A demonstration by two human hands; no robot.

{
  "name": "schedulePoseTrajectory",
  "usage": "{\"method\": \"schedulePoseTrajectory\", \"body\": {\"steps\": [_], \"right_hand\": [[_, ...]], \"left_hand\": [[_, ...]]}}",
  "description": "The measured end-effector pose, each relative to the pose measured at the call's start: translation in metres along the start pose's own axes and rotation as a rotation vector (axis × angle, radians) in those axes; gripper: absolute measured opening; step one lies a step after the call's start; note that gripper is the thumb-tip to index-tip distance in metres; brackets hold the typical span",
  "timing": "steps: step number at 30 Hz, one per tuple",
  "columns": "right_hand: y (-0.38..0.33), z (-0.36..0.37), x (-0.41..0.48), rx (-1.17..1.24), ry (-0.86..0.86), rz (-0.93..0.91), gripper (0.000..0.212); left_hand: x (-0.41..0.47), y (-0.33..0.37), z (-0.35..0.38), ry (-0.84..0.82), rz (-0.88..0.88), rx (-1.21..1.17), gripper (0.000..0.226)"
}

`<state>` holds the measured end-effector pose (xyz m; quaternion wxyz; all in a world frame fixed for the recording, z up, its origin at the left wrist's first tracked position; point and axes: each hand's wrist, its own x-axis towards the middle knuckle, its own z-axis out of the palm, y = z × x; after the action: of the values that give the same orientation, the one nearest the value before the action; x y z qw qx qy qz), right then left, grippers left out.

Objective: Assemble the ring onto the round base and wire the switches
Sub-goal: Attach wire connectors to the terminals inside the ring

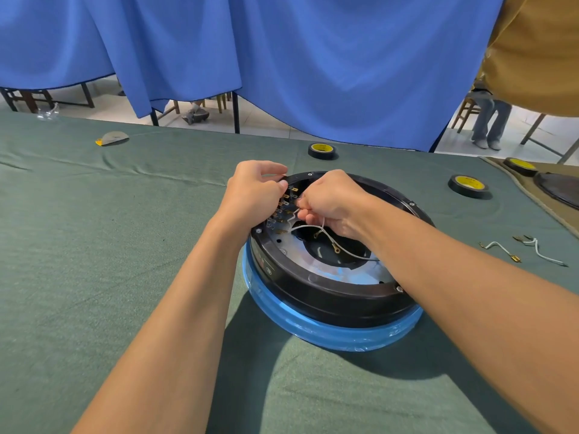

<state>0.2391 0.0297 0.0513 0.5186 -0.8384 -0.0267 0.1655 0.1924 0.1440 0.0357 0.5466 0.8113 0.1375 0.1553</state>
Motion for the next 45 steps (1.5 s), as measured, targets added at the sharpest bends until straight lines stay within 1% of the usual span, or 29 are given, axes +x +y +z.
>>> {"method": "schedulePoseTrajectory", "body": {"steps": [4, 6, 9, 11, 13, 17, 22, 26, 30, 33, 42, 45], "right_hand": [[0.0, -0.001, -0.001, -0.065, 0.008, -0.039, 0.016], [0.002, -0.001, -0.001, -0.232, 0.051, -0.123, 0.015], [0.003, 0.001, -0.008, -0.582, 0.224, -0.343, 0.013], [0.003, 0.004, -0.018, -0.658, 0.279, -0.44, 0.012], [0.004, 0.007, -0.026, -0.699, 0.257, -0.445, 0.015], [0.003, 0.009, -0.027, -0.688, 0.214, -0.364, 0.023], [0.004, 0.004, -0.017, -0.636, 0.109, -0.359, 0.015], [0.005, 0.0, -0.014, -0.635, 0.075, -0.371, 0.01], [0.008, 0.001, -0.014, -0.67, 0.069, -0.417, 0.01], [0.008, 0.0, -0.014, -0.65, 0.073, -0.425, 0.012], [0.006, -0.002, -0.014, -0.578, 0.031, -0.339, 0.015], [0.006, -0.002, -0.013, -0.567, 0.042, -0.329, 0.016]], "left_hand": [[0.0, -0.001, 0.0, 0.004, -0.003, -0.014, 0.03], [-0.001, -0.001, 0.0, 0.009, 0.003, -0.022, 0.028], [-0.002, -0.001, 0.0, 0.005, 0.002, -0.036, 0.028], [-0.002, -0.001, 0.0, -0.002, -0.002, -0.051, 0.028], [-0.001, -0.001, 0.0, -0.001, -0.001, -0.056, 0.028], [-0.002, -0.001, 0.0, 0.007, -0.007, -0.057, 0.027], [-0.002, 0.0, 0.0, 0.004, -0.019, -0.067, 0.027], [-0.003, 0.0, -0.001, -0.002, -0.02, -0.058, 0.027], [-0.002, 0.002, -0.004, -0.052, -0.035, -0.04, 0.027], [-0.003, 0.001, -0.005, -0.041, -0.026, -0.026, 0.028], [-0.003, 0.001, -0.004, -0.025, -0.017, -0.038, 0.027], [-0.003, 0.001, -0.004, -0.026, -0.019, -0.037, 0.027]]}}
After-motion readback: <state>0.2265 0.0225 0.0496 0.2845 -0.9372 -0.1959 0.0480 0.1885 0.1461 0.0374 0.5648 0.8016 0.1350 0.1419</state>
